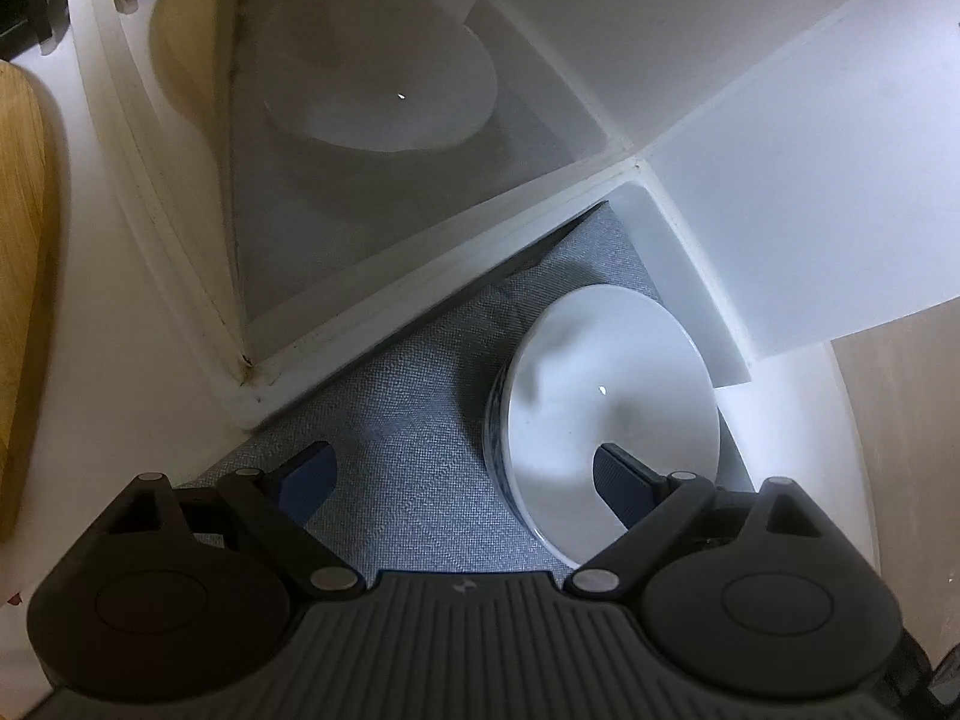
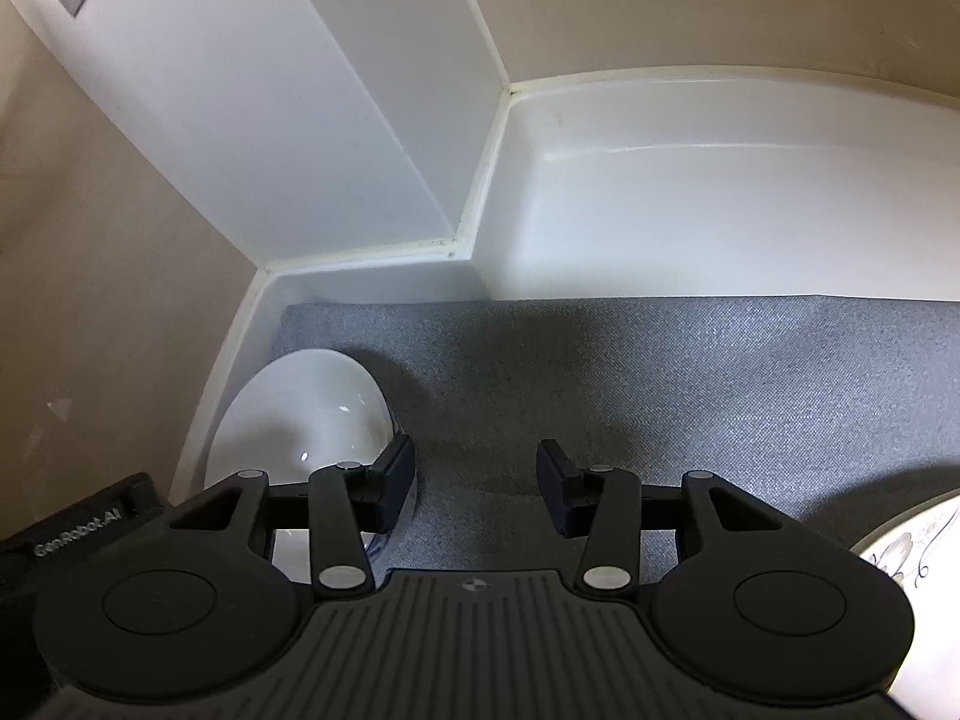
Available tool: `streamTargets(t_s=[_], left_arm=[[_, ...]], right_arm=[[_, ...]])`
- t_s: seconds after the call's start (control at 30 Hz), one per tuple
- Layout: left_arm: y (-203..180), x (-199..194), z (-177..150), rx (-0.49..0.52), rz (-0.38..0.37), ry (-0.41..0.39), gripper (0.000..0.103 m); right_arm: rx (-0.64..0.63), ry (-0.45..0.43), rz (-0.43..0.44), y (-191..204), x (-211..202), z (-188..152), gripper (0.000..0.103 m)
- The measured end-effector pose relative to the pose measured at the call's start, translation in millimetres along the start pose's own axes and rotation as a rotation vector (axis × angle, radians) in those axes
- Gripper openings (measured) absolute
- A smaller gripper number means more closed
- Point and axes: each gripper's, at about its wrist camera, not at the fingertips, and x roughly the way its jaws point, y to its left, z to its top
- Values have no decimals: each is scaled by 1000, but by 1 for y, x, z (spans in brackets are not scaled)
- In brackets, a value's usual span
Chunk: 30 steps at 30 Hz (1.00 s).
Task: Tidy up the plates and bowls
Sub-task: 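Move both grippers to the rim of the blue-patterned white bowl, then close both grippers on the blue-patterned bowl rim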
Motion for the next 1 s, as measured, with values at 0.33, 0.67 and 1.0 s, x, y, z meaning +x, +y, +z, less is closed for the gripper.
streamTargets(t_s=[0.33,0.67,1.0], left_arm=[[-1,3,2,-7,13,8,95],[-3,10,4,-13,27,22,95],[-13,14,-1,61,-19,73,15]], right_arm=[[17,-62,48,1,-13,0,50],[-8,77,82,13,33,1,52],[-65,86,82,23,41,-3,10]])
